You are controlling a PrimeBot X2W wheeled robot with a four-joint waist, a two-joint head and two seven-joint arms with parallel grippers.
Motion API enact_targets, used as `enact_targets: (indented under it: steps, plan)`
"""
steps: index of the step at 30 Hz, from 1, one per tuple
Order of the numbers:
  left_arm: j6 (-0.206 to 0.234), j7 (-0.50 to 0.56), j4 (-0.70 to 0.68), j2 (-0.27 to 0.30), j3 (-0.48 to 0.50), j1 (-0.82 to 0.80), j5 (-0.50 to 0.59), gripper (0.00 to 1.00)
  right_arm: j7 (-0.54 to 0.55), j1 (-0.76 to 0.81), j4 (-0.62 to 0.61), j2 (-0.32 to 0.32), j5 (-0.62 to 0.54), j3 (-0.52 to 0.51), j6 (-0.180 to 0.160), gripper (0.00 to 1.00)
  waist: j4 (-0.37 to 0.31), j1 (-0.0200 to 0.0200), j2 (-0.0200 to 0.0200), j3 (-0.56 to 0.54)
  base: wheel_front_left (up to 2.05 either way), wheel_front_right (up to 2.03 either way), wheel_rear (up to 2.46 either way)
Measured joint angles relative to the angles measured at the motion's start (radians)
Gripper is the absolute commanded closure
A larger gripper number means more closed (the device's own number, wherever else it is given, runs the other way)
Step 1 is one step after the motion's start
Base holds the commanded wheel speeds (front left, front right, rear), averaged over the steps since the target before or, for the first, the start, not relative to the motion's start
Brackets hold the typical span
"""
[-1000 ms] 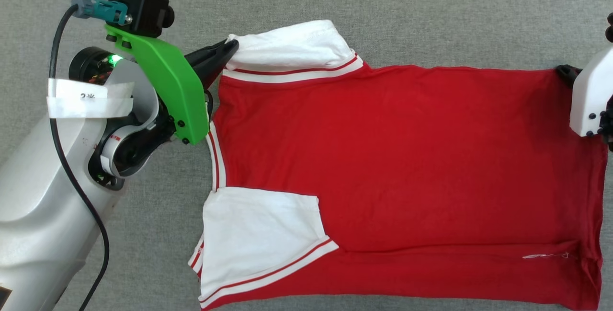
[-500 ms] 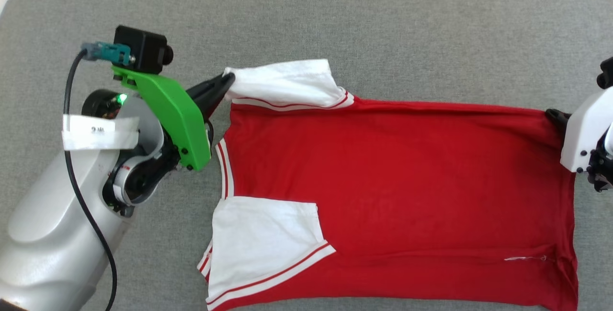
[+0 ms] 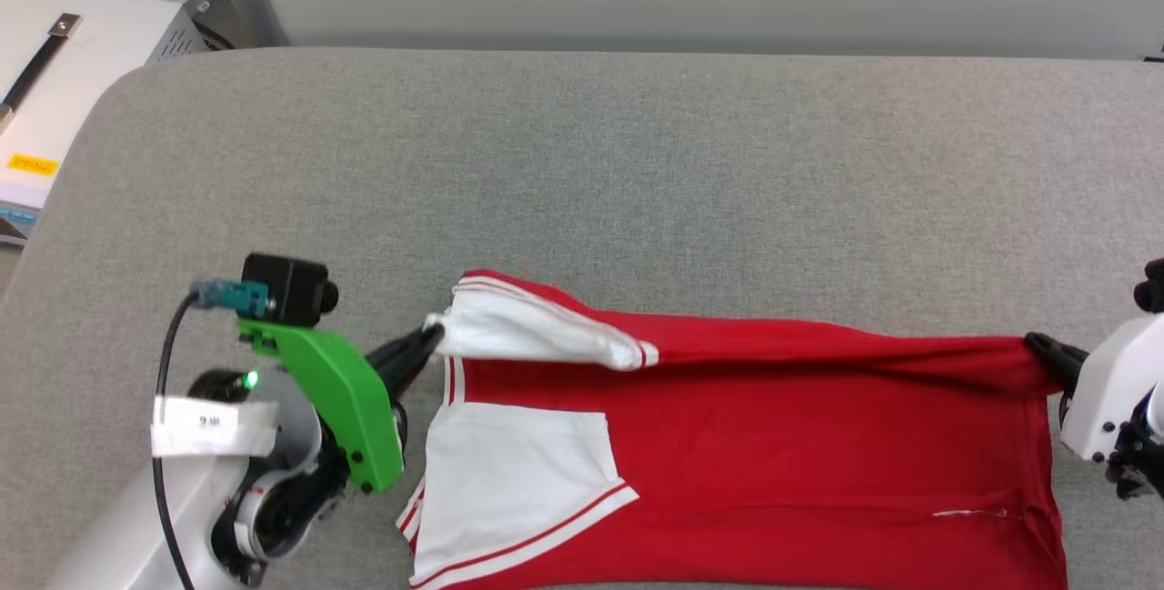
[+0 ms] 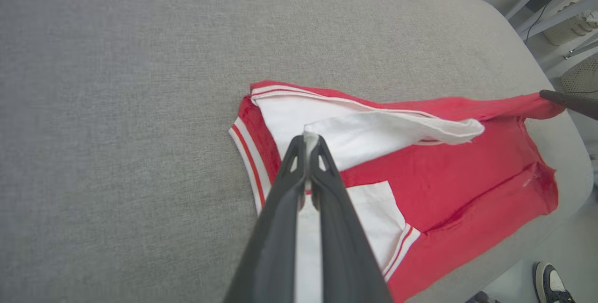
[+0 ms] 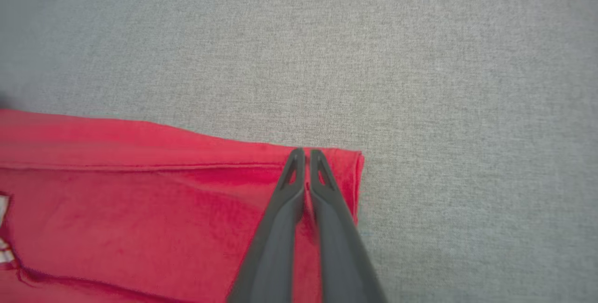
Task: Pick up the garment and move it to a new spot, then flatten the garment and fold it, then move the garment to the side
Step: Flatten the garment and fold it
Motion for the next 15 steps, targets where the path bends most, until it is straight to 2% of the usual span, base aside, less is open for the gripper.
enact_targets:
  steps: [9, 15]
  plan:
    - [0.030, -0.002, -0.045, 0.029, -0.048, 0.208, -0.036, 1.00, 0.008, 0.169, -0.107, 0.001, 0.043, -0.013, 0.000, 1.00, 0.010, 0.0000, 0.0000, -0.049, 0.00, 0.00, 0.00]
    - [0.039, -0.010, 0.002, 0.024, -0.074, 0.237, -0.031, 1.00, 0.048, 0.221, -0.162, -0.002, 0.075, -0.013, 0.000, 1.00, 0.012, 0.0000, 0.0000, -0.048, 0.00, 0.00, 0.00]
